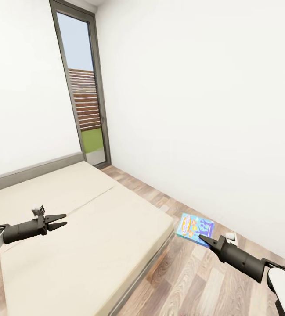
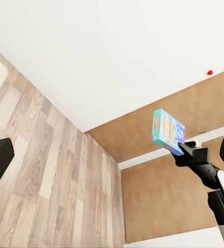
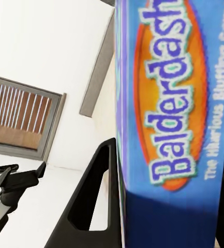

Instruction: Put all the toys in the child's room - the three board games (two on the bed and one on the table), the two jigsaw puzzles on the table, and the tennis ball on the table - inside the toy box on the table in the child's room.

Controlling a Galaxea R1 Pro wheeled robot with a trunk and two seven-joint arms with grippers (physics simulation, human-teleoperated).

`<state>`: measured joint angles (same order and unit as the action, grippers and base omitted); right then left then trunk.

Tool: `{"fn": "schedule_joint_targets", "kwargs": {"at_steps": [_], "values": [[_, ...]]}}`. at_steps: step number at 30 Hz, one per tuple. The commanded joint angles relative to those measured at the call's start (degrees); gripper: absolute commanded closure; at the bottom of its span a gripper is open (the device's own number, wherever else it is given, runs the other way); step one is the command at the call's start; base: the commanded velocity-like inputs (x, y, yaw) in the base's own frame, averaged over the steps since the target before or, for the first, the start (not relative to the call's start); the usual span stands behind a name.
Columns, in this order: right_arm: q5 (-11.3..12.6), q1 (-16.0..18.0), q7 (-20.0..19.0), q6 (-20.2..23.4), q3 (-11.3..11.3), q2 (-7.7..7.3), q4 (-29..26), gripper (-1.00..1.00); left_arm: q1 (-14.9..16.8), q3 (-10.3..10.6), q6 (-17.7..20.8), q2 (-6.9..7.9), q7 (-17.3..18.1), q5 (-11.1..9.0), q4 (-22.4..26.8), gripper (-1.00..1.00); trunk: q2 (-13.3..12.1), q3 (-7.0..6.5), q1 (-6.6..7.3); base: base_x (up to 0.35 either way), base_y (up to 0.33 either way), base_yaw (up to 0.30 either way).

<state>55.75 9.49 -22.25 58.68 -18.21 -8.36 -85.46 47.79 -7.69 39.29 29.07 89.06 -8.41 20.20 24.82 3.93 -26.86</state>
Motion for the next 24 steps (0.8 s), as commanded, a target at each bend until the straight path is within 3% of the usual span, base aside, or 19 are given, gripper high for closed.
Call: {"fn": "schedule_joint_targets", "kwargs": {"at_steps": [1,18,21,24], "values": [[-0.12,0.09,-0.61,0.30,-0.07,0.01,0.02,1.00,0.03,-0.04,0.61,0.02,0.24,0.06,0.02,-1.00,0.12,0.12,-0.03,0.000,0.000,-0.282],[-0.12,0.09,-0.52,0.30,-0.10,-0.05,0.56,1.00,0.04,0.00,0.60,-0.15,0.17,0.06,0.02,-1.00,0.12,0.12,-0.03,0.000,0.000,-0.282],[-0.12,0.09,-0.58,0.30,-0.34,-0.11,0.56,1.00,0.03,-0.02,0.43,-1.41,0.05,0.06,0.02,-1.00,0.12,0.12,-0.03,0.000,0.000,-0.282],[-0.12,0.09,-0.79,0.45,-1.97,-0.15,0.58,1.00,0.04,0.03,-0.07,-2.56,-0.08,0.06,0.02,-1.00,0.12,0.12,-0.03,0.000,0.000,-0.282]]}}
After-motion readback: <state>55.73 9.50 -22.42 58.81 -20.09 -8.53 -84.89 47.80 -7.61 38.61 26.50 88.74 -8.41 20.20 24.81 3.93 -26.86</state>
